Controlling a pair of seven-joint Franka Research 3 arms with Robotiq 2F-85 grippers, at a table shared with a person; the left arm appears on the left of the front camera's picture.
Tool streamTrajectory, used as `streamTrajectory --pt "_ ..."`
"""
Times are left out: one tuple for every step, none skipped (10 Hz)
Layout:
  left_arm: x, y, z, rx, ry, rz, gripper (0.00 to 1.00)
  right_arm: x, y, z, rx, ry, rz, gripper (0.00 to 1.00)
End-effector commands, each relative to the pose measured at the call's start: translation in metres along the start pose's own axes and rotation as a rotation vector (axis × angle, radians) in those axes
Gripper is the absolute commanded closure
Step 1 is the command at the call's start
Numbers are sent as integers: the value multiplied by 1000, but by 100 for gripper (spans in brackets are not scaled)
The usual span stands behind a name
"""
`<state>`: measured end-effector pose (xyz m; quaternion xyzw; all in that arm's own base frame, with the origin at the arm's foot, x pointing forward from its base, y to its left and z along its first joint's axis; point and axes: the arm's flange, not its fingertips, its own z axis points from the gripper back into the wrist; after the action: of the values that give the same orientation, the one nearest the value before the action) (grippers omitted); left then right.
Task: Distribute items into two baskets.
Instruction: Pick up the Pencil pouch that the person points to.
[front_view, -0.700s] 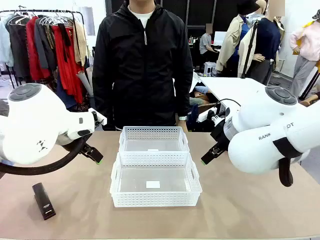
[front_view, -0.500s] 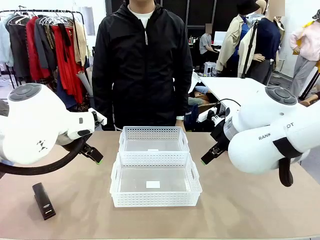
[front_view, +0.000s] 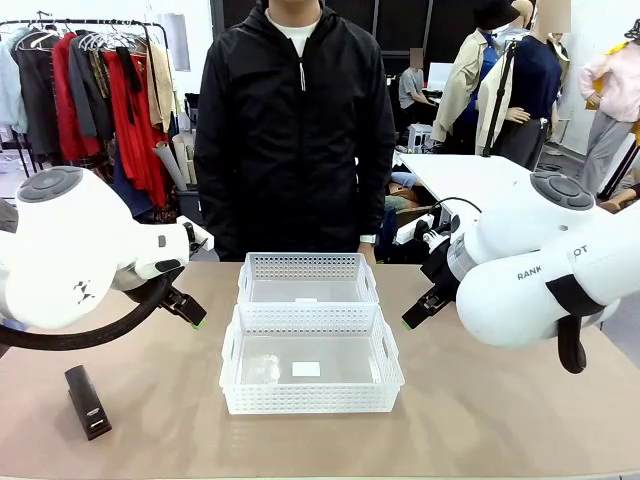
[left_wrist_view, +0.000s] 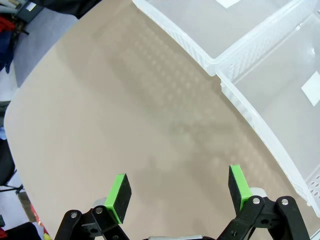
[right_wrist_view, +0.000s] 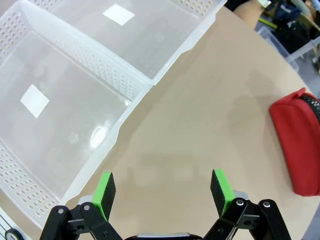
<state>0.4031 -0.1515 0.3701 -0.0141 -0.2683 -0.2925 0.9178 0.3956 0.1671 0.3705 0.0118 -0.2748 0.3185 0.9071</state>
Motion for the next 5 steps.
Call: streamTrajectory --pt "0 0 0 0 0 0 0 0 0 0 0 0 0 0" --pt "0 0 0 0 0 0 0 0 0 0 0 0 0 0" --pt "0 0 0 0 0 0 0 0 0 0 0 0 0 0" --pt "0 0 0 0 0 0 0 0 0 0 0 0 0 0" --pt "0 0 0 0 0 0 0 0 0 0 0 0 0 0"
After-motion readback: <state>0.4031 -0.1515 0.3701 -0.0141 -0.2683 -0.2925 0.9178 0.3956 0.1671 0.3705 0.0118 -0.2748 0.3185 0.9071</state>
